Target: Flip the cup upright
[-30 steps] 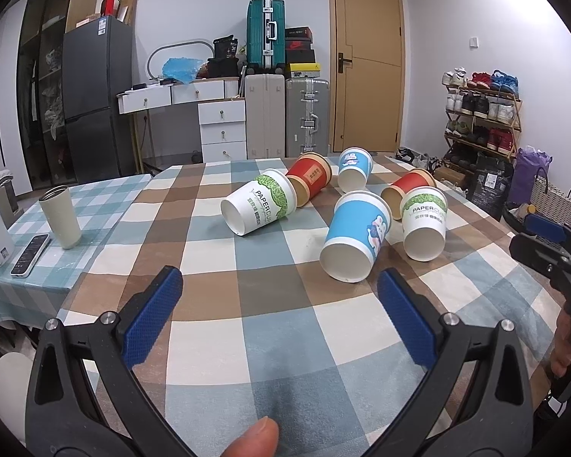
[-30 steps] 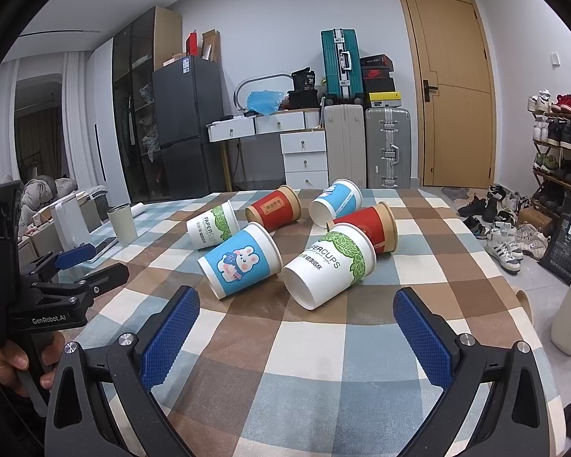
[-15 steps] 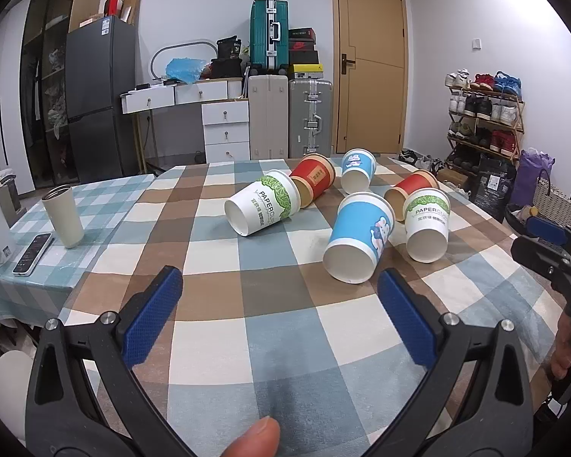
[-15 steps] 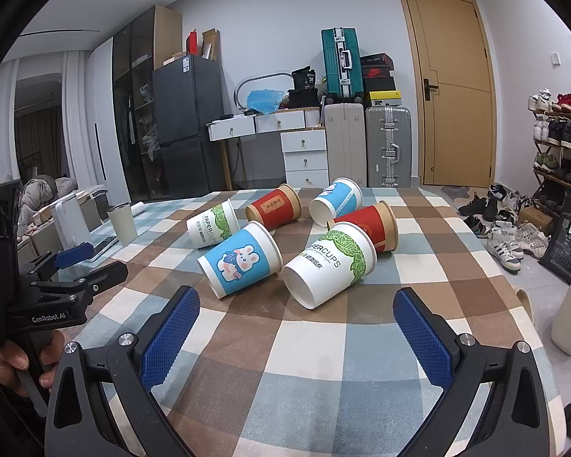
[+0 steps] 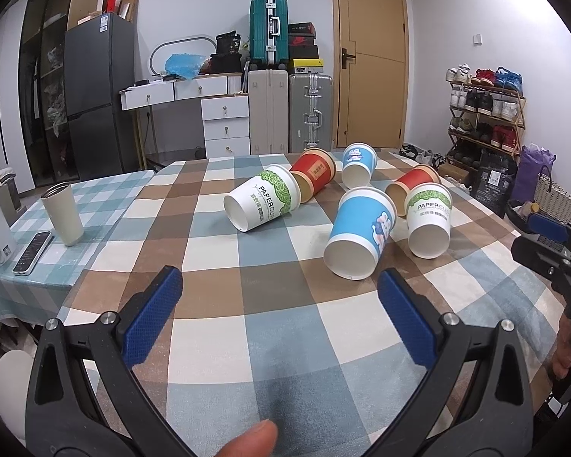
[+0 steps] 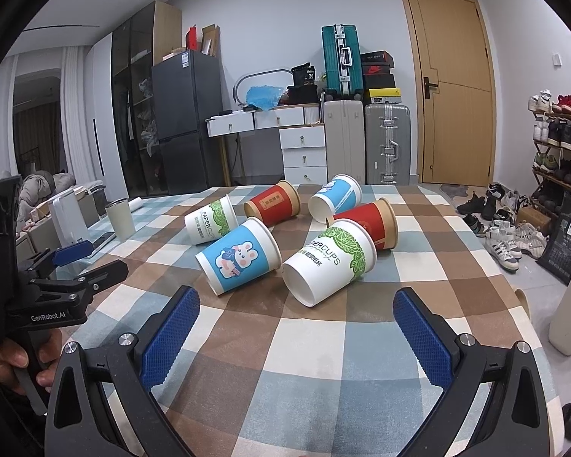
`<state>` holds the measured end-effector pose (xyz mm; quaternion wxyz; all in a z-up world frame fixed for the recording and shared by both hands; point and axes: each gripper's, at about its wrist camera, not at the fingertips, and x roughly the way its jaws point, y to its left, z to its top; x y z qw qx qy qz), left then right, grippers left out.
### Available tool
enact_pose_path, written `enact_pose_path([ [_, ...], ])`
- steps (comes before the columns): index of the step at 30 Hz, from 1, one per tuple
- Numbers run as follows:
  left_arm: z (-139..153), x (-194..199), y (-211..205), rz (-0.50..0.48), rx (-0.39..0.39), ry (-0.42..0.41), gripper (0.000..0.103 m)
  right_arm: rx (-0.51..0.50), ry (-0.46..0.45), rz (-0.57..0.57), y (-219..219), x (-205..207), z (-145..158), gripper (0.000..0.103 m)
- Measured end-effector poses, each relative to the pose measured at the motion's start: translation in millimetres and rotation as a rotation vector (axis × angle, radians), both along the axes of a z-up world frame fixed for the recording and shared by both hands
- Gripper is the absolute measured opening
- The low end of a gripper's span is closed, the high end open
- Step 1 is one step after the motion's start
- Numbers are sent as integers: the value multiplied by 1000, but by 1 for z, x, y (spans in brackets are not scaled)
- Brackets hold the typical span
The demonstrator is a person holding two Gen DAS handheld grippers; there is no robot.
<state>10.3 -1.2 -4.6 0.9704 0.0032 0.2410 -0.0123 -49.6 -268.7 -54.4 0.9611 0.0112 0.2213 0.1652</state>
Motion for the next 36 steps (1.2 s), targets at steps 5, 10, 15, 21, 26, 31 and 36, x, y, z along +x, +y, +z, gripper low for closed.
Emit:
enact_pose_path([
  [5, -2, 5, -2, -20, 6, 26, 102, -35, 31, -15, 6, 5, -3, 103],
  [10, -3, 12, -8, -51, -9, 43, 102, -11, 74, -22, 2, 11, 1, 103],
  [15, -1, 29, -21, -72, 11, 54, 102, 4, 111, -35, -5, 20, 5, 103],
  [21, -1, 63, -44, -124, 32, 98, 102, -11, 155, -37, -7, 27, 1, 103],
  [26, -13, 98, -59, -149, 46, 172, 99, 8, 202, -20, -10, 33, -5, 103],
  [31, -21, 121, -69, -177, 51, 205, 90, 20, 220, -13, -14, 35, -7, 103],
  [36, -30, 138, -75, -198, 38, 261, 60, 8, 221, -11, -14, 34, -8, 103],
])
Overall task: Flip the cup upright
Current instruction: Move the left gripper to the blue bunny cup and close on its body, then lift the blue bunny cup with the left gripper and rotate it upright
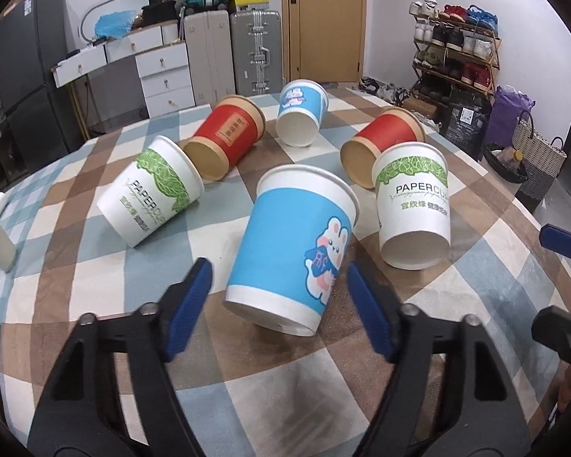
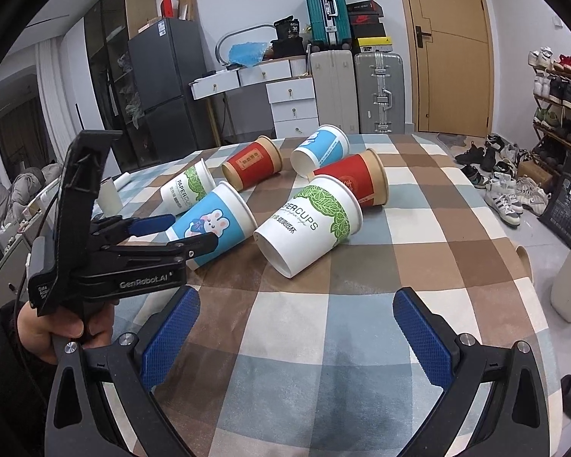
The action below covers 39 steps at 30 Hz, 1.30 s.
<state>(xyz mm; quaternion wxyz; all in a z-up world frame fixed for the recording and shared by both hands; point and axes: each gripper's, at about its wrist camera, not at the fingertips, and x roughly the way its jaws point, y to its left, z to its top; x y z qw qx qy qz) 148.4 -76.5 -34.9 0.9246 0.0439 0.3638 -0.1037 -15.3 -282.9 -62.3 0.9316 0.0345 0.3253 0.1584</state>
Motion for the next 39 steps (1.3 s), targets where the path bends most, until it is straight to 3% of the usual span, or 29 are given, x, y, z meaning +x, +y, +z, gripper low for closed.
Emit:
enact_pose_path([
  [2, -3, 3, 0, -11, -22, 17, 56, -4, -1, 3, 0, -1, 0, 103],
  [13, 0, -11, 6, -3, -72, 7, 54, 3, 3, 0, -1, 0, -1, 103],
  [28, 34, -116, 26, 67, -155, -49, 54, 37, -15, 7, 3, -8, 7, 103],
  [39, 20, -170, 18, 124, -201, -7, 54, 30, 20, 16, 12, -14, 8, 103],
])
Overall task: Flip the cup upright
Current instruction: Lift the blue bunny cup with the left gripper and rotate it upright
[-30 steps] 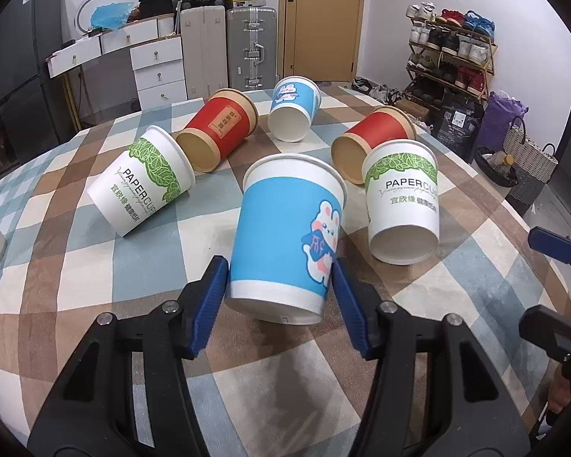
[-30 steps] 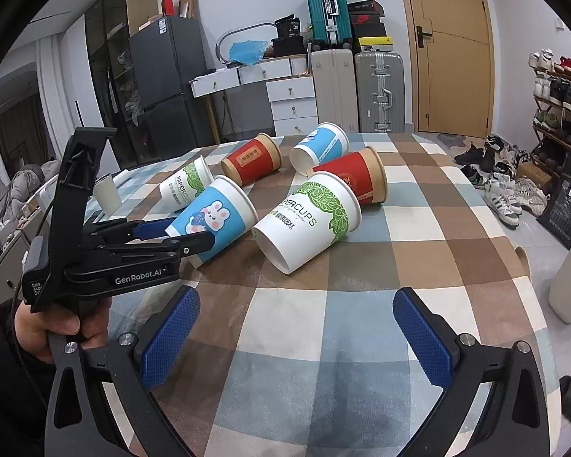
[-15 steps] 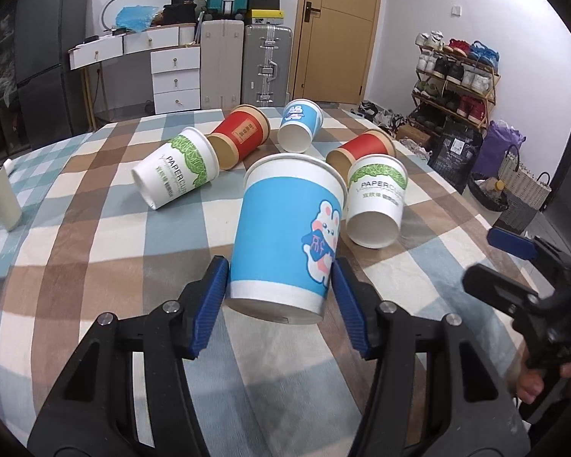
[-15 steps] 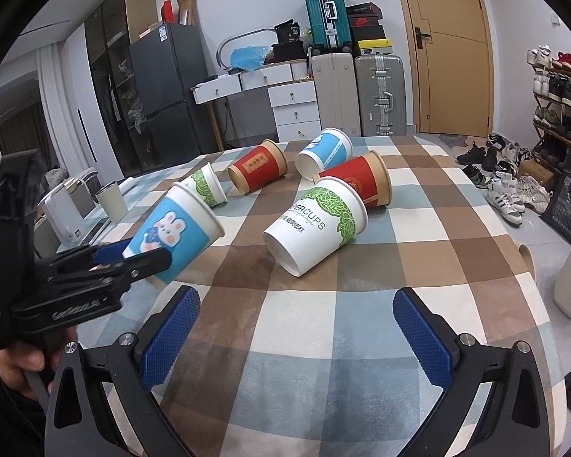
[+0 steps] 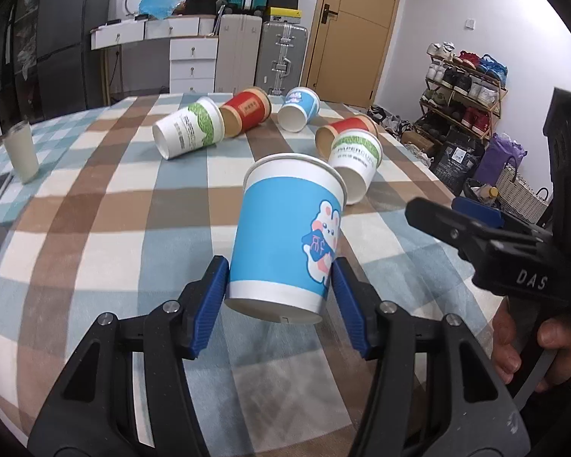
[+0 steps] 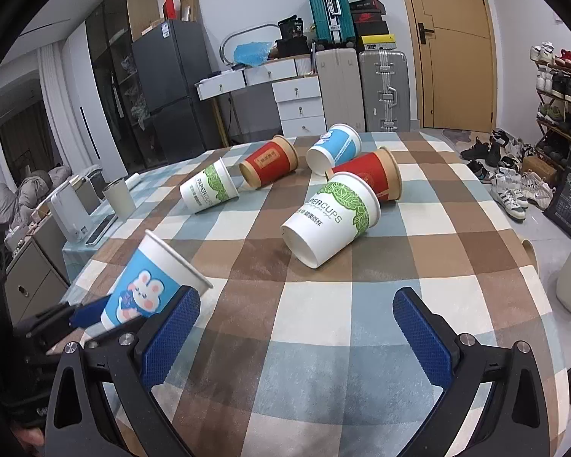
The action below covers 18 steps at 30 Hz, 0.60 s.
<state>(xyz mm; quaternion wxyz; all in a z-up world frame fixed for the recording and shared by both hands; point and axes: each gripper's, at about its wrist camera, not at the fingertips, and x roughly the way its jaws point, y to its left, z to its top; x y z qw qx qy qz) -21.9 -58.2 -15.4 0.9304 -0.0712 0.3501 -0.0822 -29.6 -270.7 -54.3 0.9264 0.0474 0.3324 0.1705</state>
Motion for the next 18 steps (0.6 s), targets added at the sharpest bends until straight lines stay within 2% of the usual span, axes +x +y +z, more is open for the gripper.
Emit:
enact_pose_path([
  [7, -16, -6, -6, 30, -47, 58, 54, 6, 70, 19, 6, 4, -6, 103],
  [15, -19, -5, -17, 11, -20, 61, 57, 5, 121, 37, 14, 6, -11, 103],
  [17, -18, -6, -16, -4, -27, 58, 66, 16, 129, 45, 14, 6, -10, 103],
  [18, -16, -7, -14, -4, -27, 53, 79, 25, 135, 48, 14, 6, -9, 103],
])
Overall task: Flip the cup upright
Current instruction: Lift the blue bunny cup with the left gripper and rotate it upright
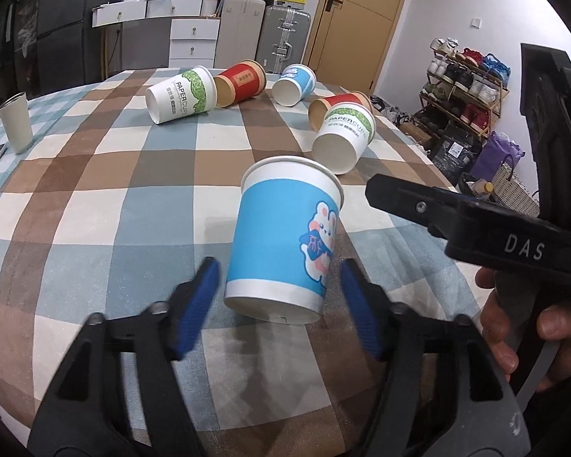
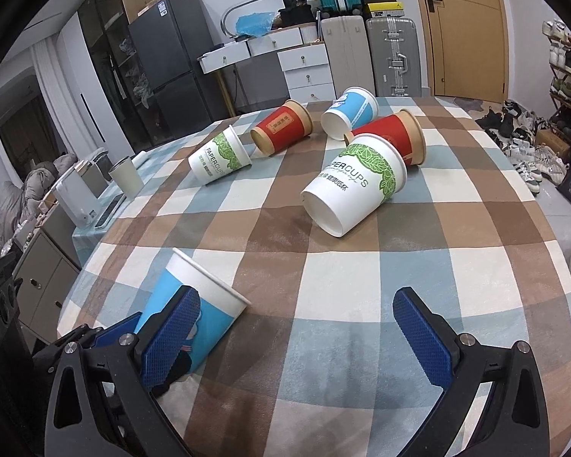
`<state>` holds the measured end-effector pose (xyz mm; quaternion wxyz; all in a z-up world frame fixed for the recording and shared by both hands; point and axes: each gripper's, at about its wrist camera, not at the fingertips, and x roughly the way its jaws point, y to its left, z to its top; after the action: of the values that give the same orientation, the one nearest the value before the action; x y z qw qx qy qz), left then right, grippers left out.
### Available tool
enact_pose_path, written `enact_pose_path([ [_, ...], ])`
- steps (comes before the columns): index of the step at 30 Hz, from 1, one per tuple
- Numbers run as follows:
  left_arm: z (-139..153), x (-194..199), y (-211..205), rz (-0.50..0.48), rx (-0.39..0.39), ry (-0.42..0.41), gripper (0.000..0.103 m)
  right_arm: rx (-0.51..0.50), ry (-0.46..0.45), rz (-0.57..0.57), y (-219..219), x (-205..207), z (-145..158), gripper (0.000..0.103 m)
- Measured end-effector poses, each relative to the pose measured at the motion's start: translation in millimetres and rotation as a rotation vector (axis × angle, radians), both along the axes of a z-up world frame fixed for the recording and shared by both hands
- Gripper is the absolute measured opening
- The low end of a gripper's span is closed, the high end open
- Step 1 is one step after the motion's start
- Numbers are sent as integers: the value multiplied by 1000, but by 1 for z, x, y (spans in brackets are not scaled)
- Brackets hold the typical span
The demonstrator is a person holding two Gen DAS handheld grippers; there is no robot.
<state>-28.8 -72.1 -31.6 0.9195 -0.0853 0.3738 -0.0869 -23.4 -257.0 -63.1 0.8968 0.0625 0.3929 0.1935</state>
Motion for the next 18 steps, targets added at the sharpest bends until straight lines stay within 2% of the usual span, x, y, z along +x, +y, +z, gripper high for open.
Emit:
enact_pose_path([
  [1, 2, -2, 2, 5, -2, -12, 86, 10, 6, 4, 0, 0, 1, 103],
  [3, 7, -5, 7, 4, -5, -37, 87, 35, 22, 12, -1, 0, 4, 103],
  [7, 14, -7, 24, 16, 29, -45, 99, 81, 79, 46, 4, 3, 7, 103],
  [18, 23, -6, 87, 103, 82, -79, 102, 209, 278, 98, 34, 18, -11, 103],
])
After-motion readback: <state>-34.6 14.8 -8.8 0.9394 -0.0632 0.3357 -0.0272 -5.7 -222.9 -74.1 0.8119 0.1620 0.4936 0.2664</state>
